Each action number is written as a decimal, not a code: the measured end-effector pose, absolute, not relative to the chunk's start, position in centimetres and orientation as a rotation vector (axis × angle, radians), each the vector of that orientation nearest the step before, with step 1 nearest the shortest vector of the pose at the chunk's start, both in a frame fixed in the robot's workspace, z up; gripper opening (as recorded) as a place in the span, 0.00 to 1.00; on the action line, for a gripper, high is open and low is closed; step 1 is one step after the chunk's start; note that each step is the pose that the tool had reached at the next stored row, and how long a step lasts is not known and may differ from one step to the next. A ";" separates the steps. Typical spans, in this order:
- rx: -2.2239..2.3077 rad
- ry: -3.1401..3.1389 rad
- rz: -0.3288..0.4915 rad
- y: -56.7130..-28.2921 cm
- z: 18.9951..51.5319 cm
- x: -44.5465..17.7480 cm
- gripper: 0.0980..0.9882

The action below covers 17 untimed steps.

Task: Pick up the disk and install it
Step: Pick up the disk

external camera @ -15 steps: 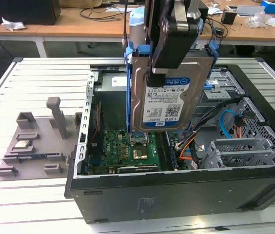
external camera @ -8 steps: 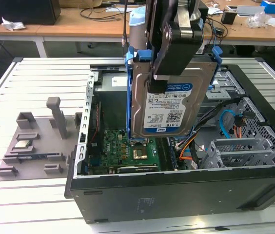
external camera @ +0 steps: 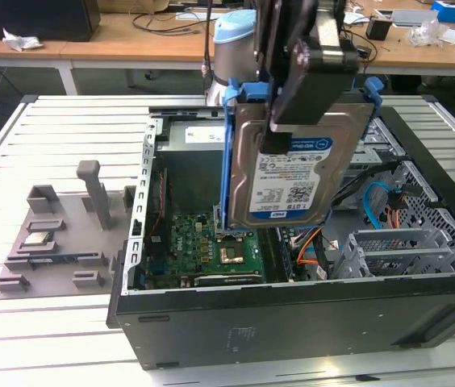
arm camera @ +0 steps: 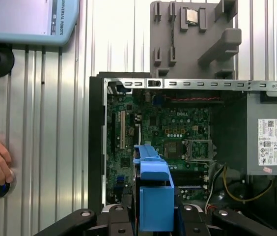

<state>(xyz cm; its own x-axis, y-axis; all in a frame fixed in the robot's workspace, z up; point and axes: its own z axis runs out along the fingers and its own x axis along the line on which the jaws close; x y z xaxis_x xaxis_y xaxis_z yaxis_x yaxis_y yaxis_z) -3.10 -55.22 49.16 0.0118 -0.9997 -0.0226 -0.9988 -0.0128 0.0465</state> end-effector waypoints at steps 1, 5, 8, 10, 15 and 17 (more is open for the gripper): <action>2.222 -2.195 -0.076 -55.2 49.2 -2.2 0.30; 2.222 -2.195 -0.077 -55.2 49.1 0.4 0.30; 2.222 -2.194 -0.078 -55.2 49.1 2.3 0.30; 2.221 -2.194 -0.078 -55.2 49.1 3.2 0.30; 2.220 -2.193 -0.081 -55.2 48.9 6.9 0.30; 2.219 -2.192 -0.082 -55.2 48.9 8.1 0.30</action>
